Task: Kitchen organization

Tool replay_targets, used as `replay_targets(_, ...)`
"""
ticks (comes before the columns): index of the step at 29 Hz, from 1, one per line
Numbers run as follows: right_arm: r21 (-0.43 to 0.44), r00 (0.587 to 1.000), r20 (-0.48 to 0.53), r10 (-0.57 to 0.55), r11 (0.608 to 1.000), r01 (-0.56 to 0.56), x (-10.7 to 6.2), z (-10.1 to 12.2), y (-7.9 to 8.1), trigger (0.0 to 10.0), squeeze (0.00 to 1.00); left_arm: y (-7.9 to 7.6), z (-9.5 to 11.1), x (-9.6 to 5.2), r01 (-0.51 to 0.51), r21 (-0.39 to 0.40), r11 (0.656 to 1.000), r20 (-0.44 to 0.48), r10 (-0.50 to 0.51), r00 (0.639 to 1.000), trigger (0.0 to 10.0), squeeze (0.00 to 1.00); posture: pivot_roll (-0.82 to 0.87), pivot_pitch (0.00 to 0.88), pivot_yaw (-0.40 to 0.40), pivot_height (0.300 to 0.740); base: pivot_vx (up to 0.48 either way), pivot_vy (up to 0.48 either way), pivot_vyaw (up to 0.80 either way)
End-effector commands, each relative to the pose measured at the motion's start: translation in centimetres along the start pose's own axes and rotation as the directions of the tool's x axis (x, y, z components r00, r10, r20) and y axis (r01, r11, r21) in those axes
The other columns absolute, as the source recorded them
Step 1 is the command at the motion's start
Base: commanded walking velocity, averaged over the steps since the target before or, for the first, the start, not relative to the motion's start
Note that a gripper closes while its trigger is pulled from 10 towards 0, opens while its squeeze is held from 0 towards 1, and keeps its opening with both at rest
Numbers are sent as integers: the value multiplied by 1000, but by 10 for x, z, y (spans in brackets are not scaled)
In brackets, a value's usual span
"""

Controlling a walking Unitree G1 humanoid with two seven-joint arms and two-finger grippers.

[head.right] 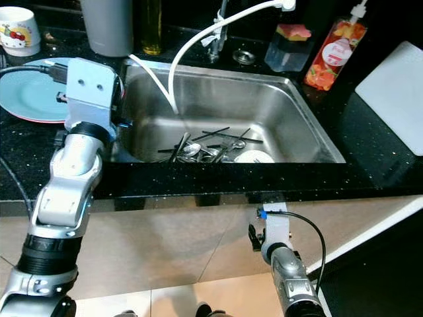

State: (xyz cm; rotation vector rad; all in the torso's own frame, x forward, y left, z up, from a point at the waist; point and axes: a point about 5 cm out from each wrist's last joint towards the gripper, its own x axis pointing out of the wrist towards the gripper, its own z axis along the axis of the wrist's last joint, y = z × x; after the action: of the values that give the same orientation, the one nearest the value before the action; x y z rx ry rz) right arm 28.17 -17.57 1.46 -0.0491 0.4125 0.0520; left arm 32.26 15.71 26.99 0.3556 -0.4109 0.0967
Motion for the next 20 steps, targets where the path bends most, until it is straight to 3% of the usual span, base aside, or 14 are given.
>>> replay_targets(1, -9, 991, 133, -18, 1000, 20, 4, 27, -6, 10000, 0, -4, 6, 0, 13, -3, 1000, 29, -13, 999, 10000, 0, 310, 53, -195, 740, 0, 0, 0)
replay_targets(4, -5, 993, 120, -24, 1000, 24, 3, 23, -8, 10000, 0, -4, 4, 0, 13, -3, 1000, 25, -12, 1000, 10000, 0, 305, 55, -194, 740, 0, 0, 0)
replay_targets(7, 71, 996, 71, -57, 996, 52, 2, 14, -14, 10000, 0, -4, 3, -1, 10, -12, 1000, 20, -9, 1000, 10000, 0, 294, 56, -190, 740, 0, 0, 0)
replay_targets(8, 66, 998, 13, -67, 996, 66, -2, 1, -21, 10000, 0, -4, 2, 0, 9, -11, 1000, 18, -9, 1000, 10000, 0, 290, 50, -194, 740, 0, 0, 0)
replay_targets(10, -46, 985, -175, -11, 999, 3, -24, -47, -32, 10000, 0, -5, 3, 0, 9, -12, 1000, 19, -9, 1000, 10000, 0, 287, 55, -202, 740, 0, 0, 0)
replay_targets(12, -105, 927, -369, 67, 988, -113, -52, -93, -34, 10000, 0, -4, 3, 0, 9, -15, 1000, 19, -8, 1000, 10000, 0, 272, 59, -204, 740, 0, 0, 0)
replay_targets(14, -109, 906, -415, 87, 983, -145, -60, -103, -33, 10000, 0, -4, 3, 0, 9, -16, 1000, 19, -8, 1000, 10000, 0, 269, 61, -205, 740, 0, 0, 0)
replay_targets(15, -156, 843, -508, 178, 943, -293, -78, -125, -25, 10000, 0, -5, 2, 0, 10, -17, 1000, 18, -10, 1000, 10000, 0, 269, 65, -207, 740, 0, 0, 0)
replay_targets(16, -159, 784, -581, 219, 914, -373, -94, -142, -23, 10000, 0, -6, 2, -1, 12, -18, 1000, 17, -11, 1000, 10000, 0, 270, 69, -214, 740, 0, 0, 0)
replay_targets(17, -154, 742, -626, 240, 895, -419, -105, -153, -22, 10000, 0, -7, 2, -1, 13, -19, 1000, 17, -13, 1000, 10000, 0, 270, 69, -214, 740, 0, 0, 0)
replay_targets(18, -154, 742, -626, 240, 895, -419, -105, -153, -22, 10000, 0, -7, 2, -1, 13, -19, 1000, 17, -13, 1000, 10000, 0, 270, 69, -214, 740, 0, 0, 0)
replay_targets(19, -142, 705, -658, 264, 877, -460, -115, -161, -21, 10000, 0, -7, 2, -1, 11, -21, 1000, 18, -10, 1000, 10000, 0, 266, 68, -216, 740, 0, 0, 0)
replay_targets(20, -109, 702, -662, 262, 893, -436, -119, -164, -22, 10000, 0, -5, 2, -1, 6, -21, 1000, 16, -6, 1000, 10000, 0, 266, 71, -216, 740, 0, 0, 0)
